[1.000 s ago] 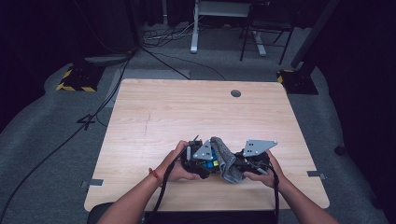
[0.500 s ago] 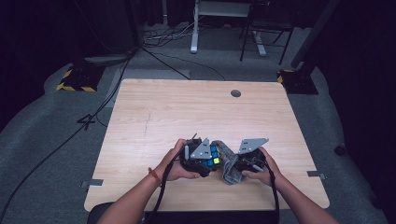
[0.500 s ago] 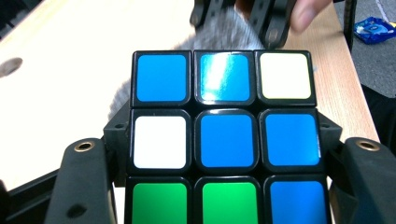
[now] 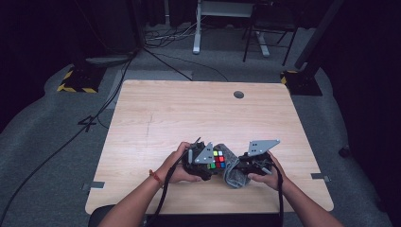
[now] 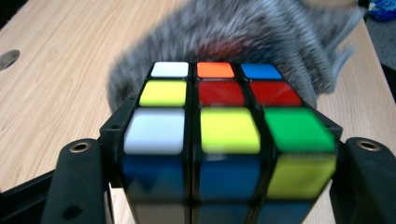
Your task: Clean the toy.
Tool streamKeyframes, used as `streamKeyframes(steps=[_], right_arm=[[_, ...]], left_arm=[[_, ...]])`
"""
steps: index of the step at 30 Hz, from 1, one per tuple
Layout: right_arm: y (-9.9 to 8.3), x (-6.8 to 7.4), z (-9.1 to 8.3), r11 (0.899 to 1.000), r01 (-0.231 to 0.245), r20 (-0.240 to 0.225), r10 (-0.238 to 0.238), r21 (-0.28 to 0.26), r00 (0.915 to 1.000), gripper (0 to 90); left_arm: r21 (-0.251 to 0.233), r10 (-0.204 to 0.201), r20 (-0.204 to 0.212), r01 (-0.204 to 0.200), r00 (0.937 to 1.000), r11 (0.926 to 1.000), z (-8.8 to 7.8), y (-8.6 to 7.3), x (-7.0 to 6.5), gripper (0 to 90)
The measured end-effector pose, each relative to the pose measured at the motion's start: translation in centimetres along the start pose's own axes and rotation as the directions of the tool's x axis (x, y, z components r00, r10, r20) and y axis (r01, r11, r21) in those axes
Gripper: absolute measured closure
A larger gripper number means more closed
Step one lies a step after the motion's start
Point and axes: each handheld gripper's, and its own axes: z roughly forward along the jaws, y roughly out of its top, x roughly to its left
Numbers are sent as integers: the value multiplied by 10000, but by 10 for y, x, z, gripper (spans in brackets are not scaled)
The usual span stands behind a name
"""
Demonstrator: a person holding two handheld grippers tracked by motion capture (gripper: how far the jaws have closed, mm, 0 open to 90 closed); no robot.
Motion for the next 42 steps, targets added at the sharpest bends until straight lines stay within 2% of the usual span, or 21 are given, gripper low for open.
streamKeyframes(steps=[7,11,12,14,16,22,25,27,28,30,32,35,42], right_arm=[[7,6,-11,9982,269,483,-243,-529,9985,787],[10,7,-10,9980,411,703,-378,-473,9968,788],[10,6,-8,9985,407,774,-377,-371,9963,788],[8,5,-4,9993,351,759,-341,-118,9965,788],[7,6,4,9984,359,701,-389,438,9968,787],[1,6,15,9926,309,250,-341,1176,9991,787],[1,8,18,9893,471,269,-512,1383,9983,786],[5,10,12,9912,597,278,-634,1178,9976,786],[6,10,9,9924,635,313,-672,1054,9973,786],[7,10,2,9961,540,441,-572,703,9974,787],[10,11,-5,9978,568,487,-584,330,9971,786],[14,15,-13,9973,729,640,-730,38,9953,786],[16,8,-18,9962,542,903,-480,-677,9948,786]], left_arm=[[270,50,-116,-47,9999,9996,4,1,0,329],[-202,16,-170,-19,9999,9998,-1,2,0,332],[-424,-35,-146,28,9999,9991,-3,3,0,333],[-566,19,-196,-30,9998,9984,-6,6,-1,334],[-706,56,-199,-70,9998,9975,-8,7,-2,334],[-1120,-108,-56,101,9999,9937,-12,9,-1,334],[-1016,86,47,-80,10000,9948,-11,8,-1,334],[-1178,-95,124,109,9999,9930,-11,7,0,334],[-1095,-189,113,201,9998,9938,-12,7,2,334],[-713,-110,-98,103,9999,9974,-9,5,3,335],[-502,-140,-129,133,9998,9986,-6,3,4,334],[-636,-260,-34,258,9997,9976,-5,3,5,334],[-447,-245,-131,239,9996,9987,-1,4,1,334]])
